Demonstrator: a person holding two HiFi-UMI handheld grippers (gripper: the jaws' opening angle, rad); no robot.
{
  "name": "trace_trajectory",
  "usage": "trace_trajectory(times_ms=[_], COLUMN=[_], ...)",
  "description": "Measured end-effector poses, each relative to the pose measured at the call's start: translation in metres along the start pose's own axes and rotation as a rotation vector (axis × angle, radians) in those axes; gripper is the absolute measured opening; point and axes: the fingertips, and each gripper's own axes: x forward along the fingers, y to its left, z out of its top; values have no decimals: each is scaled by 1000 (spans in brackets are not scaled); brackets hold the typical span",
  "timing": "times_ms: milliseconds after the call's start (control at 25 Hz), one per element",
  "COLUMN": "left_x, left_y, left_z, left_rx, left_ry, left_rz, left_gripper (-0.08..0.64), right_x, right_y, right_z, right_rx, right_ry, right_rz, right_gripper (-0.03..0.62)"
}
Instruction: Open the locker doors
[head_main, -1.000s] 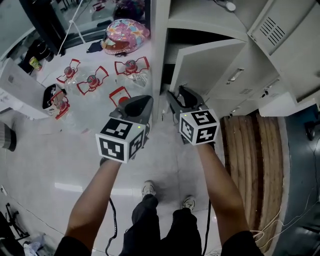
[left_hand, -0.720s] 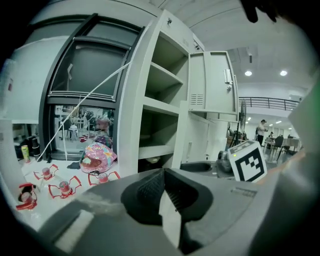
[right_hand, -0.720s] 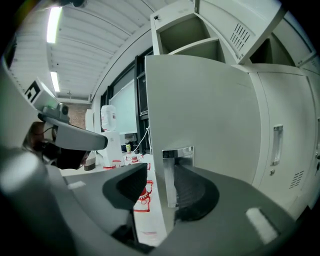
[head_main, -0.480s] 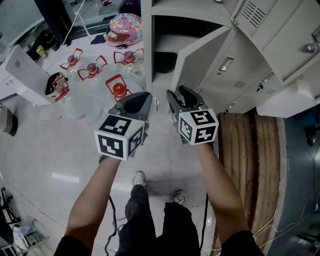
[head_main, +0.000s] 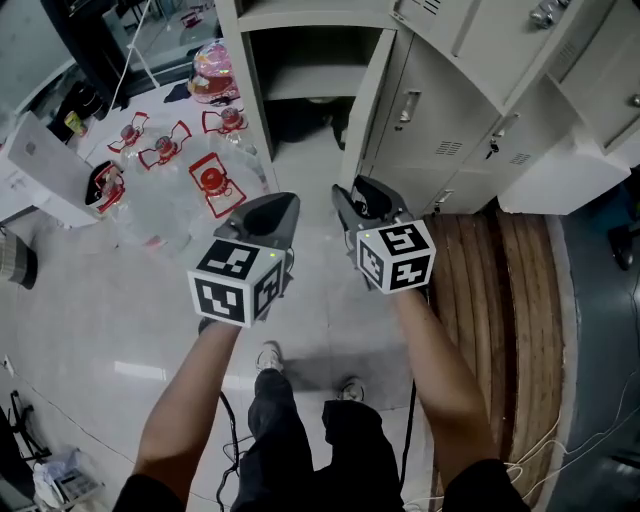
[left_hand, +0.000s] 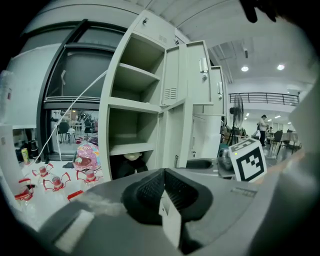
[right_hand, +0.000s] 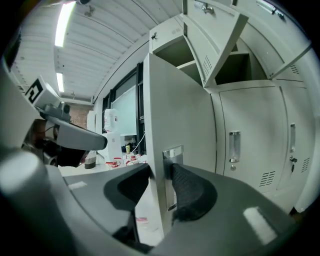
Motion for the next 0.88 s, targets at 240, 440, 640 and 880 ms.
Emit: trace_trajectory(times_ms=[240,440,640,880], left_x=[20,41,58,75], left_y=[-43,-73,-91,-103], left_z=[6,8,16,26], left_rx=[32,56,74,89], left_ry=[9,18,6,-17], left_rz=[-45,-87,-112,-135], left_gripper=[5,5,5,5], right_x=[-35,-56,-69,-80], right_y=[-36,-72,-102,-132], right_z=[-2,-4,-4,-4], right_rx=[25,44,65,82], right_ry=[-24,-26,-35,-43], right_rz=[-39,-93,-130,-192], right_gripper=[158,147,132,113])
